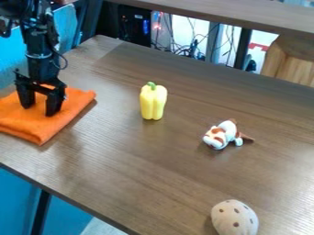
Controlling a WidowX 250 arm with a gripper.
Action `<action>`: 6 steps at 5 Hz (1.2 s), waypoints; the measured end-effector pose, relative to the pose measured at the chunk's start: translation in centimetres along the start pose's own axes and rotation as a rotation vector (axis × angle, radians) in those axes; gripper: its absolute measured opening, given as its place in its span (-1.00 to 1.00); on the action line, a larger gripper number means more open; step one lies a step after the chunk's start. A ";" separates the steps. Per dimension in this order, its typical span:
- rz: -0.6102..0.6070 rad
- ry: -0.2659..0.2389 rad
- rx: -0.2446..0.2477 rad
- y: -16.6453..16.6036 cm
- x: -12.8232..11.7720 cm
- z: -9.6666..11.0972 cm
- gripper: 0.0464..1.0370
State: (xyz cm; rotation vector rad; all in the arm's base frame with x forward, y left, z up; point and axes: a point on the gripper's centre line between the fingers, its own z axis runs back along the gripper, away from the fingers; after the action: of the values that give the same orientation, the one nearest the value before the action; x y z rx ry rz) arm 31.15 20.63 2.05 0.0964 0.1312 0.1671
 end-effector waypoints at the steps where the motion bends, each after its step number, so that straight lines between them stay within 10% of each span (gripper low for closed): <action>1: -0.170 0.057 -0.013 -4.7 -2.1 0.1 0.93; 5: -0.581 0.022 0.042 -21.0 -4.9 1.7 0.93; 6: -0.545 -0.004 -0.024 -23.1 -5.5 2.5 0.93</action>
State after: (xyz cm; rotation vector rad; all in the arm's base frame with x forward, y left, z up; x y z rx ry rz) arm 29.82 -3.18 2.72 0.0348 0.1468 -0.3757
